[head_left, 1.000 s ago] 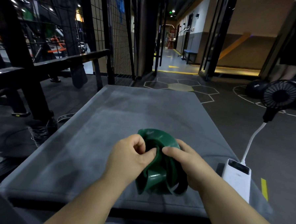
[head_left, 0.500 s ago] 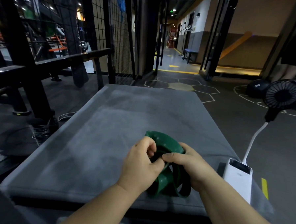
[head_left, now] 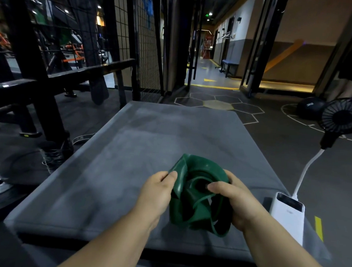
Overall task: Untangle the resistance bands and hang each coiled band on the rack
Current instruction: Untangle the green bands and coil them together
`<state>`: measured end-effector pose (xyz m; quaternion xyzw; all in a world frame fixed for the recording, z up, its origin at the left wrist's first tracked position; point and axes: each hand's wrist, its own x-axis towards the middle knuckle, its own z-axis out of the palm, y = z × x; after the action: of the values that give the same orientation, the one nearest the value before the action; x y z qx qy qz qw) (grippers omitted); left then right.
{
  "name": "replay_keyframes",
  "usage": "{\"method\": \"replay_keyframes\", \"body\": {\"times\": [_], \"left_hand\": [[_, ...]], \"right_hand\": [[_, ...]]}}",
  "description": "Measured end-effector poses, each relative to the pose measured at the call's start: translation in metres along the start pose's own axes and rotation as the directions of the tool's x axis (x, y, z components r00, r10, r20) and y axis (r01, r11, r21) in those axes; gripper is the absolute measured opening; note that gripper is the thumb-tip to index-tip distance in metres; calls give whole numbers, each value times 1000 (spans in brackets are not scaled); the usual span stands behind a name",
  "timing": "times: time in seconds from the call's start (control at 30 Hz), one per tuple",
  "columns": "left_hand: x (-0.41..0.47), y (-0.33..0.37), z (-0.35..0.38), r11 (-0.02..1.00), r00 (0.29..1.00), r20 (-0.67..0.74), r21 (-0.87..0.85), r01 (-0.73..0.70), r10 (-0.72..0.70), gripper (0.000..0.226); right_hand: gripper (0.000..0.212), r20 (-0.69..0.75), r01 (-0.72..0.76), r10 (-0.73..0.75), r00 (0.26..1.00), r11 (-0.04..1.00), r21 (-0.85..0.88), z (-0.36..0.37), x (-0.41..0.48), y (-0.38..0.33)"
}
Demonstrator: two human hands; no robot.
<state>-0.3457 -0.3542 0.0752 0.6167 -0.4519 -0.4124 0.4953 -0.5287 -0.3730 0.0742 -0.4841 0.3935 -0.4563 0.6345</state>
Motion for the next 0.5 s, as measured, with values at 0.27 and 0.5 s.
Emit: {"method": "replay_keyframes", "body": {"times": [0.27,0.5], "left_hand": [[-2,23,-4,670,893,261,-593,447,-366,32],[-7,35,-25,781,897,393,-488,390,-202,51]], "right_hand": [[66,45,40,-49,998,984,174,8,-5,1],[74,69,112,-129,989,972,207,6,-7,-8]]}}
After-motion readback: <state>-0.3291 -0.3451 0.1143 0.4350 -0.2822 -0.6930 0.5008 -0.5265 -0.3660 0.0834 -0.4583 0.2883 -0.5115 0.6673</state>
